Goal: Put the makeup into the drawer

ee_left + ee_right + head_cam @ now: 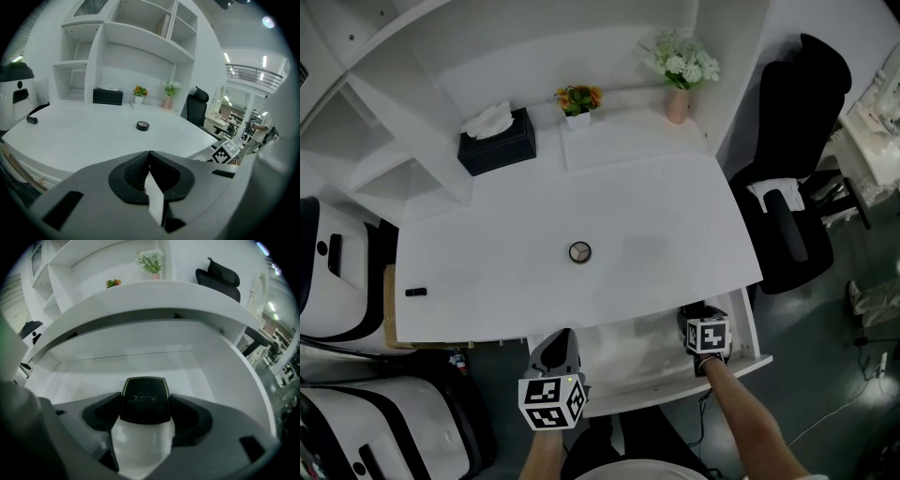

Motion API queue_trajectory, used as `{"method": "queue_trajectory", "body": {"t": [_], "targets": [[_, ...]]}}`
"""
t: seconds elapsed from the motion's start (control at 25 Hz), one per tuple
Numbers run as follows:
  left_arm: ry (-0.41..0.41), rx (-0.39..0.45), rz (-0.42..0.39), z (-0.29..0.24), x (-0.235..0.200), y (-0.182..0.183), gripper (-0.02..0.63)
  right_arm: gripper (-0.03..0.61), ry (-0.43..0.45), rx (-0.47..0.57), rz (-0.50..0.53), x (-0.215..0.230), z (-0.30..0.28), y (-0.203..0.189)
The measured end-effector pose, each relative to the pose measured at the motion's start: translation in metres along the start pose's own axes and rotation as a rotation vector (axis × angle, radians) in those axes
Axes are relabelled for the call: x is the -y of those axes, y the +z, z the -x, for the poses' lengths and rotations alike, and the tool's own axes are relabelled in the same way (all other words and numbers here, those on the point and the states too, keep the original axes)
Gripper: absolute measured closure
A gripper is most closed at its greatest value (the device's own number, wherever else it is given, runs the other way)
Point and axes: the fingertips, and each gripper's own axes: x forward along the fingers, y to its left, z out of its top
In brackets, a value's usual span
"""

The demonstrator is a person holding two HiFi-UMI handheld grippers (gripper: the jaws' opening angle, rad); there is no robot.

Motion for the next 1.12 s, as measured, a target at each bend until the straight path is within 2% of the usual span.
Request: {"method": "queue_trajectory", "body": {"t": [0.28, 0.48, 0.88, 1.12], "targets": [[0.003, 0.015, -0.007, 0.001, 0.000, 0.009, 0.611, 0.249, 0.029, 0.048, 0.004, -0.003, 0.008, 0.004], [0.013, 0.036, -0.008, 0.002, 0.001, 0.017, 0.611, 0.247, 0.077, 0.187, -0.028, -0.009, 0.045, 0.030], [0.034, 0.081, -0.005, 0.008, 0.007, 0.038, 0.611, 0.248, 0.238, 0.398, -0.076, -0.052, 0.135, 0.076], [0.062, 0.116, -0.003, 0.019, 0.005, 0.048, 0.611, 0.249, 0.377, 0.490, 0.016, -0.106, 0.155, 0.123]]}}
